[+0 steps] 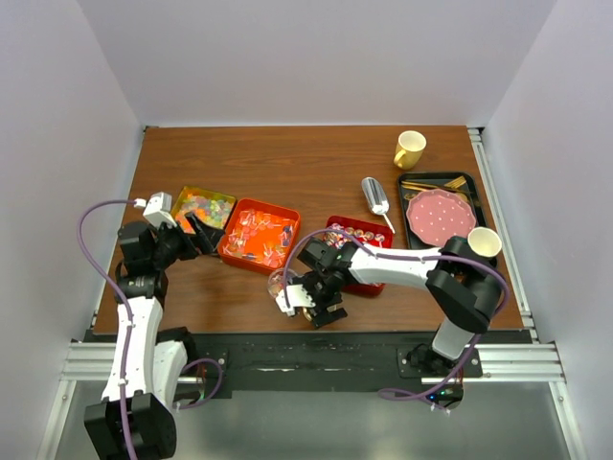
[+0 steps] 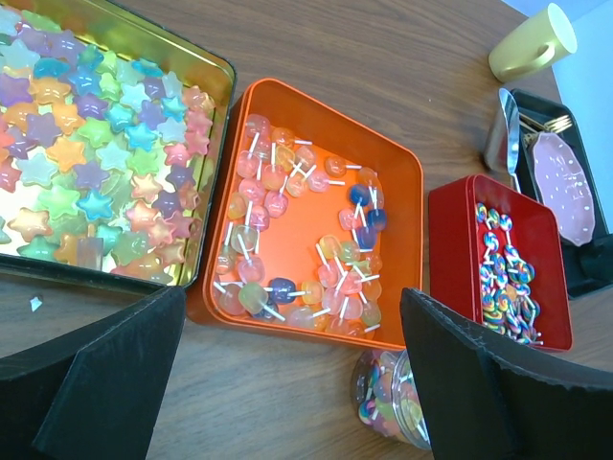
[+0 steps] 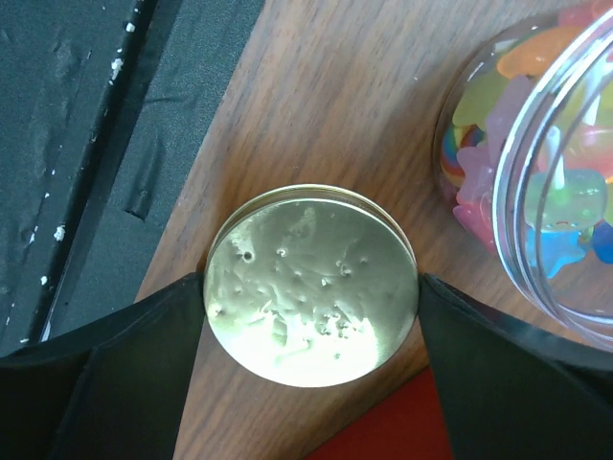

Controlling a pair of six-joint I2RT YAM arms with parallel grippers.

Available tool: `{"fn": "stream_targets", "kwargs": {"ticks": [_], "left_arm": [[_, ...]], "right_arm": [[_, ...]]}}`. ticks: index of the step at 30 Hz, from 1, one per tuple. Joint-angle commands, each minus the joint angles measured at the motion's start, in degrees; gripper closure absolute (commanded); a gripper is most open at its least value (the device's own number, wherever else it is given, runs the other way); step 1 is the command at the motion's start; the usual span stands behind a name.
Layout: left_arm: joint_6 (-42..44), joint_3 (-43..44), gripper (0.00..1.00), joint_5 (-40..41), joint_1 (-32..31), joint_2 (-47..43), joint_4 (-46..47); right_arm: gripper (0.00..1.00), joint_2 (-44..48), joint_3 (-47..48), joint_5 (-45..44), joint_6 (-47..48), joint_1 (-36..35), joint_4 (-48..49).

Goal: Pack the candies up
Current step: Pick up the bottle lid at the center of the board, then close the bottle lid on the packing bottle.

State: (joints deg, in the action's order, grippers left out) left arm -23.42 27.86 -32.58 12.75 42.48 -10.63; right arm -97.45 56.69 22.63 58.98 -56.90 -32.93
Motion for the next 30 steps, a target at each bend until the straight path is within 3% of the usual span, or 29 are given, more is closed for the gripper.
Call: {"fn": "stream_targets", "kwargs": {"ticks": [1,10,24,30], "left_arm": [[-0.57,-0.96,0.02,-1.0,0.69,-0.38,2.72],[-2.59,-4.03,0.02,-1.35,0.69,-1.26,6.32],[-2.16,-4.65,0.02,-0.65,0.61,-3.98,5.98],[-1.8,-4.74,0.02,-0.12,0.61,-4.69,5.89]], "right_arm": [[0.19,1.02,0.62,-0.57,-0.88,1.27,-1.96],[0.2,8.59,15.09,3.38,-7.56,0.92,-15.93],[0.19,-9.76,33.82,-2.5,-7.83,-1.37,-17.25],[0.2,-14.17,37.44,-4.35,-7.92,-1.37,-19.01]]}}
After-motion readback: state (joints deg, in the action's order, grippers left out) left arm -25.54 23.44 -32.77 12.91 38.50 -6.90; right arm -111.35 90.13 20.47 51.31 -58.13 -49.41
